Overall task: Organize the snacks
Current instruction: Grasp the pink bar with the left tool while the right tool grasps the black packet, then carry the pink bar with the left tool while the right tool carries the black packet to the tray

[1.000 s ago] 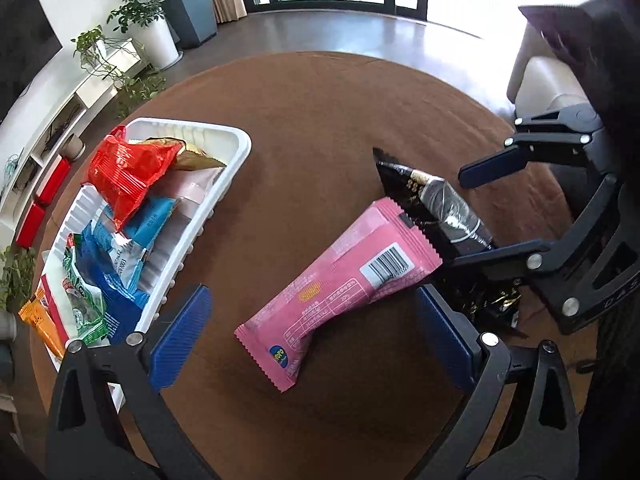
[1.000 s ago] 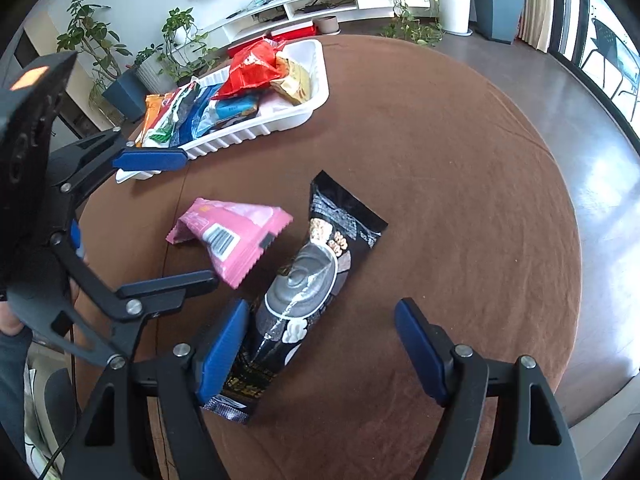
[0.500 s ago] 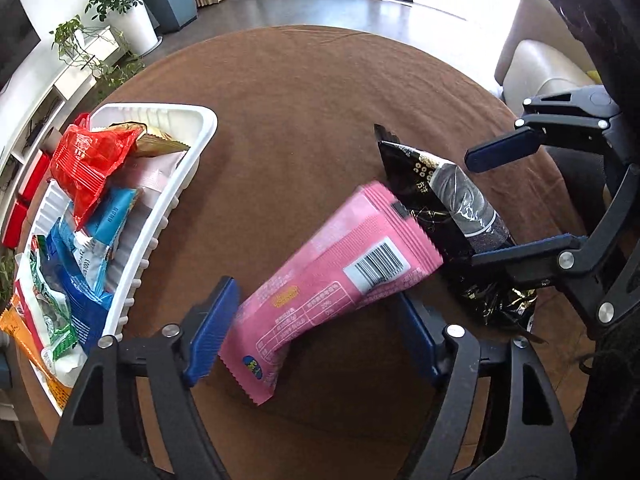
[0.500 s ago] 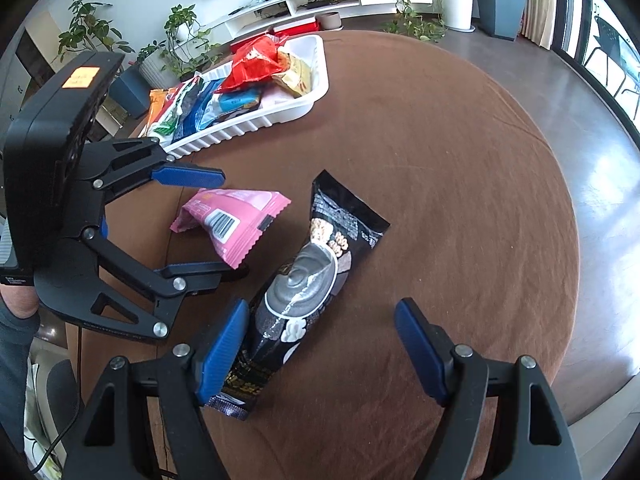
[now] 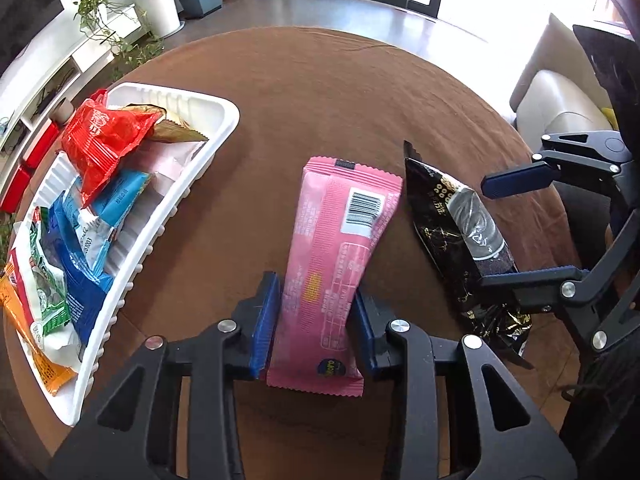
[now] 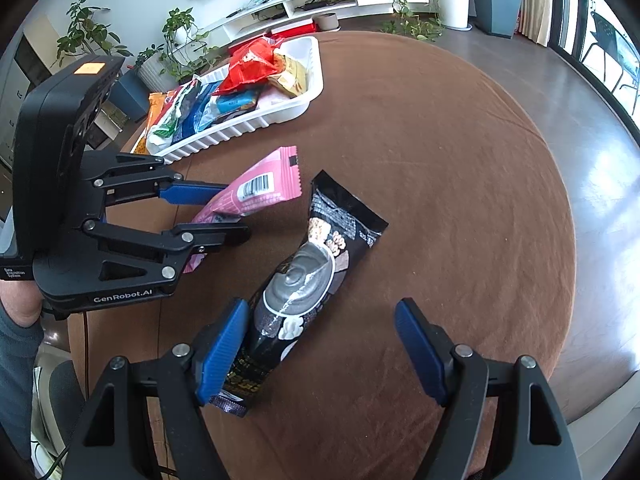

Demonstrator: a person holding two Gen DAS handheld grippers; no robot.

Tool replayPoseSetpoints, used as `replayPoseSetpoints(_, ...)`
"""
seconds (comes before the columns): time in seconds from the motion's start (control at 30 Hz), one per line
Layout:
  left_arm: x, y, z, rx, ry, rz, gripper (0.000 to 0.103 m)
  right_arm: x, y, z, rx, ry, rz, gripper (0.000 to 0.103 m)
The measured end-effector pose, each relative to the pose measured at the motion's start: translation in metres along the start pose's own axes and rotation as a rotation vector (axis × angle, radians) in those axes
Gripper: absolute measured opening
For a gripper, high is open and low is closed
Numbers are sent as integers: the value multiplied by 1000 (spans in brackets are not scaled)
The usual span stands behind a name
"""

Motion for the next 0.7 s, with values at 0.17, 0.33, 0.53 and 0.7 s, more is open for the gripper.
replayPoseSetpoints(0.17,0,1,3,11,-16,14,33,0,0,-1,0,0,0,78)
replayPoseSetpoints(0.33,6,-2,3,6,-39,-1,29,-1,0,-2,-1,1,-2,78)
replayPoseSetpoints(0.53,0,-2,5,12,-104,-3,18,-1,0,-2,-2,7,-1,78)
replayPoseSetpoints(0.7,-11,-13,-10,35,-176,-19,16,1,0,-2,-9,28,-1,78)
Point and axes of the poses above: each gripper's, at about its wrist camera, not at the fingertips, and y roughly the way its jaws point, x to its right, z to its top, the point moved 2 cm from there along y, roughly the way its jaws point, and after that the axes turned 11 degrees about -y, right-handed, at the moved point
